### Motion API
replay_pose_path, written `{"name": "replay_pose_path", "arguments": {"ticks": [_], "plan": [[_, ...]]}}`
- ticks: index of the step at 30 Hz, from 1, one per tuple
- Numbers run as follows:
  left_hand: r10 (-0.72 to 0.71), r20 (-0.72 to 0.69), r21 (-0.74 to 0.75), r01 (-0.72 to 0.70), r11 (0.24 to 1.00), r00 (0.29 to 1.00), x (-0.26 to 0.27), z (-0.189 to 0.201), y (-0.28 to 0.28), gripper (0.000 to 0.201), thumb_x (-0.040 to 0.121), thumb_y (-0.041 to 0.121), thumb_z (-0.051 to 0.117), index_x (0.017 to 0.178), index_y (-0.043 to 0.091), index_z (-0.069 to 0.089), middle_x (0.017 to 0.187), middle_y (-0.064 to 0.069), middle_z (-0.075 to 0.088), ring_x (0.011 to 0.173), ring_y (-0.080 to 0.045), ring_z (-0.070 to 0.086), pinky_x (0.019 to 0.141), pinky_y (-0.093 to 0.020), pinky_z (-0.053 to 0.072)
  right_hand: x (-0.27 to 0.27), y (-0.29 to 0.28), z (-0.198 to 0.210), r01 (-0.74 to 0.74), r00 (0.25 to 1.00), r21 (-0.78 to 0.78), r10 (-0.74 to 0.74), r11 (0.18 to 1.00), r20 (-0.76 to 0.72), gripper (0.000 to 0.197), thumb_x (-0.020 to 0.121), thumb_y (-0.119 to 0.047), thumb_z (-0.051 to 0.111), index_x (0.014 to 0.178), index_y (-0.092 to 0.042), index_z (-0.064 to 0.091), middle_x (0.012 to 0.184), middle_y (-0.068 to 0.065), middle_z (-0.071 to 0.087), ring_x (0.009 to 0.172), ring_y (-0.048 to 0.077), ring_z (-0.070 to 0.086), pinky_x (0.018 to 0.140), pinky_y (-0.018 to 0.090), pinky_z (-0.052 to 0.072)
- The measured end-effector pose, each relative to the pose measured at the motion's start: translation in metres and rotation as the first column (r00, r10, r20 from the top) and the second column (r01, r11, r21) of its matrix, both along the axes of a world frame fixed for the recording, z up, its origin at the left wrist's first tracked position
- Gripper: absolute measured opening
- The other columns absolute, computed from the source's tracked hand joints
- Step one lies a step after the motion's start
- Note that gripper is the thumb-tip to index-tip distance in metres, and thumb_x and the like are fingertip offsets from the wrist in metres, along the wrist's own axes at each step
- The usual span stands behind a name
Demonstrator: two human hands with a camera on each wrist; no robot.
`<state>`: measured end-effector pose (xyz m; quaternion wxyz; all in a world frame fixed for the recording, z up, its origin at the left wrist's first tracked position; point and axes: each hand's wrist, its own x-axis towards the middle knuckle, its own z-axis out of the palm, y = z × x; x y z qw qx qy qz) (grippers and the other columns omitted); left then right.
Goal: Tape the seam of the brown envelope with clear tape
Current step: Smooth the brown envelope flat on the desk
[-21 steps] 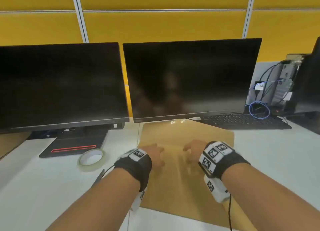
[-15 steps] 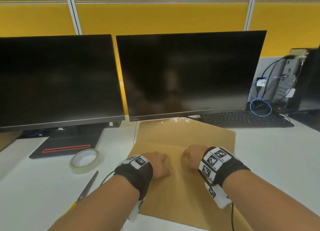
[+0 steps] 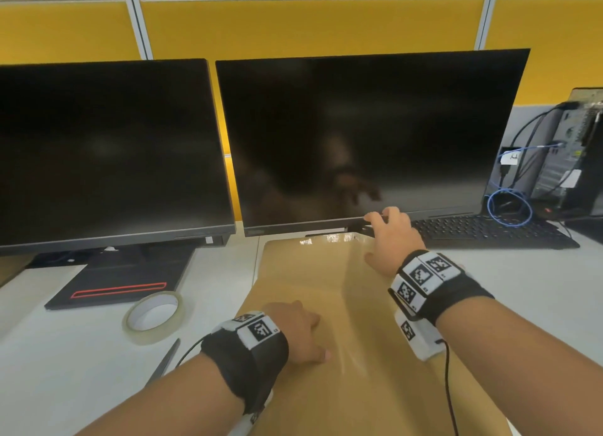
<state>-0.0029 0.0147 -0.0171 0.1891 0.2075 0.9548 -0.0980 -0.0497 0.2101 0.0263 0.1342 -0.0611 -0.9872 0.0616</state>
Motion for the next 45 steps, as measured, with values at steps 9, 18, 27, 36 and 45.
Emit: {"name": "replay_pose_path", "arguments": {"ticks": [9, 18, 27, 36, 45], "plan": [[0.003, 0.008, -0.042, -0.002, 0.999, 1.000, 0.006, 0.000, -0.001, 0.076, 0.087, 0.068, 0.041, 0.150, 0.029, 0.025, 0.151, -0.007, 0.032, 0.131, -0.033, 0.043, 0.104, -0.044, 0.040, -0.004, 0.002, -0.004, -0.037, 0.963, -0.028, 0.044, 0.999, 0.266, 0.066, 0.082, -0.015, 0.056, 0.143, -0.028, 0.033, 0.138, 0.002, 0.051, 0.122, 0.025, 0.054, 0.102, 0.042, 0.045], [0.011, -0.028, -0.016, -0.012, 1.000, 1.000, 0.019, 0.002, -0.006, 0.075, 0.089, 0.065, 0.039, 0.151, 0.026, 0.023, 0.150, -0.006, 0.035, 0.130, -0.031, 0.045, 0.103, -0.042, 0.039, 0.040, -0.001, 0.001, -0.171, 0.974, -0.091, 0.182, 0.981, 0.131, 0.031, 0.091, -0.019, 0.049, 0.115, -0.034, 0.061, 0.114, -0.002, 0.067, 0.102, 0.020, 0.062, 0.084, 0.030, 0.050], [0.005, -0.266, 0.146, 0.036, 0.989, 0.964, 0.044, 0.012, -0.018, 0.057, 0.082, 0.037, 0.069, 0.128, 0.018, 0.040, 0.128, -0.004, 0.048, 0.109, -0.023, 0.054, 0.084, -0.032, 0.049, 0.068, -0.022, -0.018, -0.260, 0.889, -0.050, 0.259, 0.964, 0.377, 0.026, 0.083, -0.015, 0.059, 0.102, -0.029, 0.070, 0.108, -0.008, 0.068, 0.103, 0.017, 0.062, 0.086, 0.028, 0.049], [0.033, -0.083, 0.116, -0.024, 0.993, 0.996, 0.044, 0.002, -0.034, 0.073, 0.087, 0.041, 0.055, 0.150, 0.037, 0.018, 0.158, 0.001, 0.020, 0.138, -0.027, 0.032, 0.108, -0.042, 0.037, 0.076, -0.039, -0.037, -0.269, 0.851, 0.044, 0.217, 0.962, 0.478, 0.028, 0.083, -0.017, 0.060, 0.108, -0.025, 0.068, 0.114, -0.003, 0.064, 0.106, 0.020, 0.060, 0.083, 0.028, 0.047], [0.021, 0.021, 0.087, -0.023, 0.996, 1.000, 0.046, 0.006, -0.037, 0.061, 0.093, 0.045, 0.043, 0.150, 0.034, 0.026, 0.157, -0.002, 0.027, 0.137, -0.030, 0.037, 0.109, -0.041, 0.034, 0.073, -0.073, -0.038, -0.374, 0.832, 0.072, 0.300, 0.925, 0.466, 0.033, 0.090, -0.024, 0.049, 0.121, -0.025, 0.060, 0.123, 0.000, 0.060, 0.111, 0.021, 0.058, 0.089, 0.029, 0.048]]}}
